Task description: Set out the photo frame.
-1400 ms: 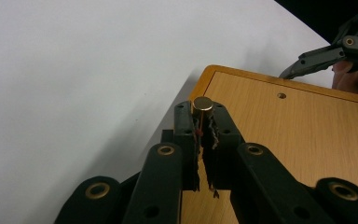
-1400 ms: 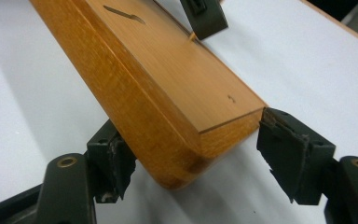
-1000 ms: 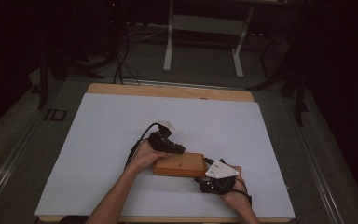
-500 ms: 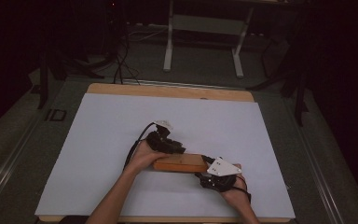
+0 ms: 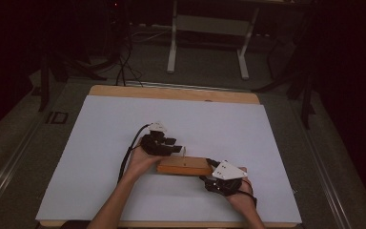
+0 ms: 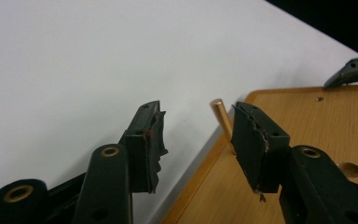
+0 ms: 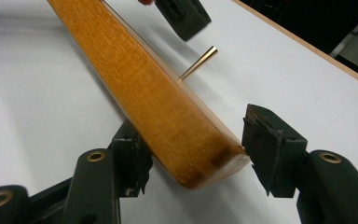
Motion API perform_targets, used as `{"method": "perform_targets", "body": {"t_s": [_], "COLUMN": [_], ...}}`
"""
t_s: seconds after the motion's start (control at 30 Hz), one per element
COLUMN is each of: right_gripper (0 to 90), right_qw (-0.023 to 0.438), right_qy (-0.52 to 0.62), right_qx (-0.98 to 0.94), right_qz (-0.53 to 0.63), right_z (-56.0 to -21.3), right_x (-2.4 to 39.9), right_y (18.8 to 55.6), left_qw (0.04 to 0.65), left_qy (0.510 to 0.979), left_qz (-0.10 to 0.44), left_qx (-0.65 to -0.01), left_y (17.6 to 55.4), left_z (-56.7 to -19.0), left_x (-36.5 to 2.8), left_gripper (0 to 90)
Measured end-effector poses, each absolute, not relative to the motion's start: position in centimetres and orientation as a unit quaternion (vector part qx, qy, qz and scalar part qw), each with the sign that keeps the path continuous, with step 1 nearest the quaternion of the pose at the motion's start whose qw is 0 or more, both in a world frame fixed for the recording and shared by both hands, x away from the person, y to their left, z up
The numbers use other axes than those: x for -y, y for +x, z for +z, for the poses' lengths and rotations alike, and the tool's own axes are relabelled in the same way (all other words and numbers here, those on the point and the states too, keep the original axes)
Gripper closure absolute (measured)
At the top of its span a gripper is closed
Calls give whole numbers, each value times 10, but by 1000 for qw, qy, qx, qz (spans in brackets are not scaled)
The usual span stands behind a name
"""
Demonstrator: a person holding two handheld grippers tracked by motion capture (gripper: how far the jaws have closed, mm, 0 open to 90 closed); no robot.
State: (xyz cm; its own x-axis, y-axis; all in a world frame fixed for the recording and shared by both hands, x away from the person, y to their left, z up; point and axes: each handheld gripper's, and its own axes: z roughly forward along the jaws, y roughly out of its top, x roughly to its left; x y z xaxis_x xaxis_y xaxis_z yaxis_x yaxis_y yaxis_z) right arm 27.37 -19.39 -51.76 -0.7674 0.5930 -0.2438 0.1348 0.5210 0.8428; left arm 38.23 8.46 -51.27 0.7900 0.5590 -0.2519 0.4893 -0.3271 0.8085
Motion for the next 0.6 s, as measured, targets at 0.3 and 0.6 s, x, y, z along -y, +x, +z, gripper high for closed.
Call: {"method": "perform_targets", "body": {"t_s": [0.3,0.6], "right_gripper": [447,450], "right_qw": [263,262], "right_qy": [224,226], "right_qx": [-829,-829], "right_qz": [440,440], "right_z": [-517,-517], "right_x": [196,196], "right_y": [274,275], "left_qw": [480,482], "left_qy": [806,795], "left_qz": [97,137], "left_qx": [-332,-344], "left_y": [361,348], "left_z": [-512,-506], "left_x": [-107,-130], "left_gripper": [517,505]}}
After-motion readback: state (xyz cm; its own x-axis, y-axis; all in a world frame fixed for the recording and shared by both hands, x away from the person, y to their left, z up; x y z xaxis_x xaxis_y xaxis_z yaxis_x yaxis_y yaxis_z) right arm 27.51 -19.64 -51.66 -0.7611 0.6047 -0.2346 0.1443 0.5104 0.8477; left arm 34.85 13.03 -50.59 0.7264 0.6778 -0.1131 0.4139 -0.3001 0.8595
